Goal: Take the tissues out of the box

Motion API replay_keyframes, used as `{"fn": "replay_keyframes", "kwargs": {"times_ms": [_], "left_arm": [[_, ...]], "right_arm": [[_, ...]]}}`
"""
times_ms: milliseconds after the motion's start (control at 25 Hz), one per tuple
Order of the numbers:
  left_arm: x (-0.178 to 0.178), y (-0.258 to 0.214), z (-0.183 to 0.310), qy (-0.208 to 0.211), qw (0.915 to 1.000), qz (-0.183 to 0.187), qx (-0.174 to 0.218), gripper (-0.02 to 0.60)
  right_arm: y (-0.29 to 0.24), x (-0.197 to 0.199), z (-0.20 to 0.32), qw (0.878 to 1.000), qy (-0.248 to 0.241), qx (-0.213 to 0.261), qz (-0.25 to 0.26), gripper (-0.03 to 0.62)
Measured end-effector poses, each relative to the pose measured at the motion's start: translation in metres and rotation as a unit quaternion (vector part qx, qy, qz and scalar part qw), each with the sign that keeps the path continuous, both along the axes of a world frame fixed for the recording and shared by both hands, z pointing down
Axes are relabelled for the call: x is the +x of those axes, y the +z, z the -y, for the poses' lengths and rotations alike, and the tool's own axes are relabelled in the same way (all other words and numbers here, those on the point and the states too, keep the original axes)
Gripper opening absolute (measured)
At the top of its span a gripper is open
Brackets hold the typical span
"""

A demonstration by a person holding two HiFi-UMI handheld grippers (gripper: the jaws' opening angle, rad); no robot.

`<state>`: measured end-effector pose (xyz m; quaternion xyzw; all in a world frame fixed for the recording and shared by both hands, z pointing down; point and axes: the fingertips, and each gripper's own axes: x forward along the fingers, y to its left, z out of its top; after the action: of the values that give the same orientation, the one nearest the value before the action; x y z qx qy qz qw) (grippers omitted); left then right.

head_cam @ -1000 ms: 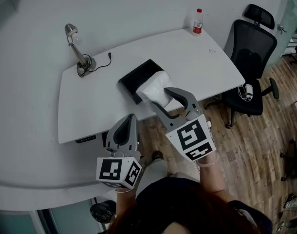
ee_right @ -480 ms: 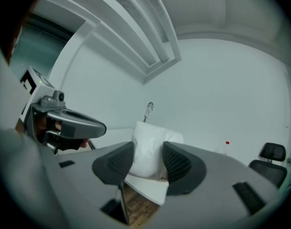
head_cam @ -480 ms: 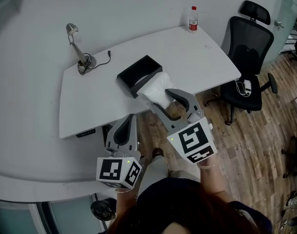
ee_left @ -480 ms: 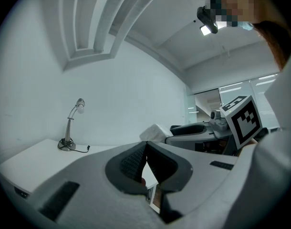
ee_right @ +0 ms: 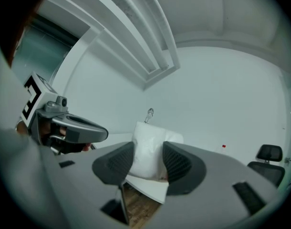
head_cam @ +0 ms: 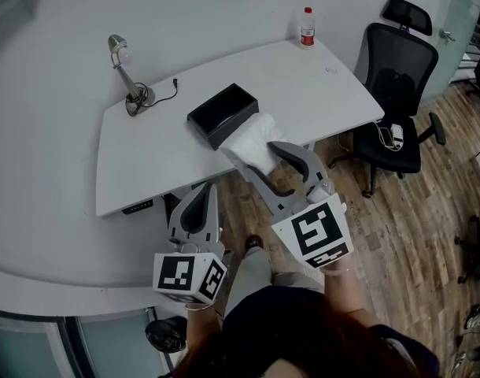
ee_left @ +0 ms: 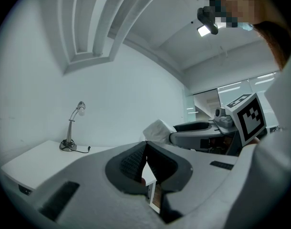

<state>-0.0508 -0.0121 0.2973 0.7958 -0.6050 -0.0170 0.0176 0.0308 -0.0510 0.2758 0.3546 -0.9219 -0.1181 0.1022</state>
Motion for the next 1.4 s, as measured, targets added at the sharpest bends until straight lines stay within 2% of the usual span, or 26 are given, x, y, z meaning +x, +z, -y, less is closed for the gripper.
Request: {"fn": "replay_keyframes", "kwargs": {"times_ms": [1400], "left_arm": [[0.007,0.005,-0.066,0.009,0.9999,0.002,0.008,0.021]], "right_arm": [[-0.008,0.018,-0.076,0.999,0.011,0.026,0.016,0.199]]}}
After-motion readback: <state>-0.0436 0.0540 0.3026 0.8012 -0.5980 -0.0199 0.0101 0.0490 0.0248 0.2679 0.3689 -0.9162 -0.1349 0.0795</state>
